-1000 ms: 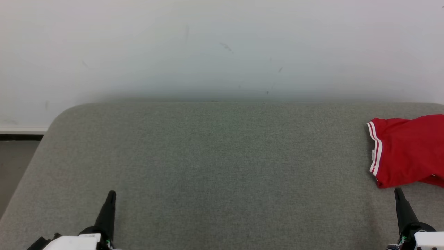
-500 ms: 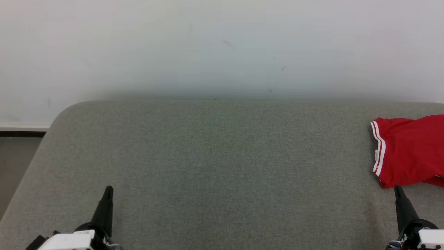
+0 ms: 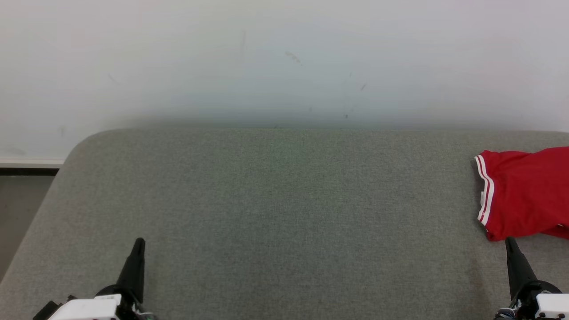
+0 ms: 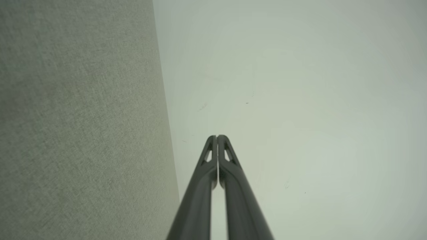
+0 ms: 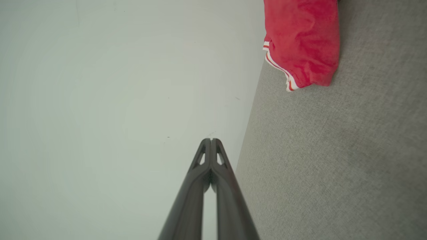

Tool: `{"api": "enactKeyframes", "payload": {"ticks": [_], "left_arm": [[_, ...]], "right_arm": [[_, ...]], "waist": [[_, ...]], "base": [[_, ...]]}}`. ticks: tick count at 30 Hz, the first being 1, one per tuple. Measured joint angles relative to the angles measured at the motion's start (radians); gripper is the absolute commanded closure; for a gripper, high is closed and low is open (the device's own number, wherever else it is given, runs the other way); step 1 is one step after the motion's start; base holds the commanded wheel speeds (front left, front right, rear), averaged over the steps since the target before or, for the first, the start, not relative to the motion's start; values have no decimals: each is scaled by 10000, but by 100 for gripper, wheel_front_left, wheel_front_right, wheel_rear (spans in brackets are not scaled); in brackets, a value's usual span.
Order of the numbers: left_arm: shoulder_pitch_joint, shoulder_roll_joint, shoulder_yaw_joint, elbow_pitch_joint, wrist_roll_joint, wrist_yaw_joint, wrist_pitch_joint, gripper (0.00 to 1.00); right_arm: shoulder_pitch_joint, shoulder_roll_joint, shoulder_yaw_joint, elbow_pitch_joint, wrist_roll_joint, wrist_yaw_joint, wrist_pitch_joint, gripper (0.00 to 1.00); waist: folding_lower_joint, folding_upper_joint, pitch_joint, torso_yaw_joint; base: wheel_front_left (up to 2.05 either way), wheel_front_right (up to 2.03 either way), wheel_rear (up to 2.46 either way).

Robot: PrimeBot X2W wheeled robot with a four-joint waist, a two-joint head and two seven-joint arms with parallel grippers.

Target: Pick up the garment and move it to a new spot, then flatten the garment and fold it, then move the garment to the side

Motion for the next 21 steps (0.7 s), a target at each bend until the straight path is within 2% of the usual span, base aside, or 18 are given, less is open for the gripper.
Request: {"api": "enactKeyframes", "payload": {"ticks": [21], "left_arm": [[-2,0,8,2,0,0,0,100]], "right_arm": [[-1,0,0,0,2,0,0,100]], "waist": [[0,0,0,-1]], "base": [[0,0,0]]}}
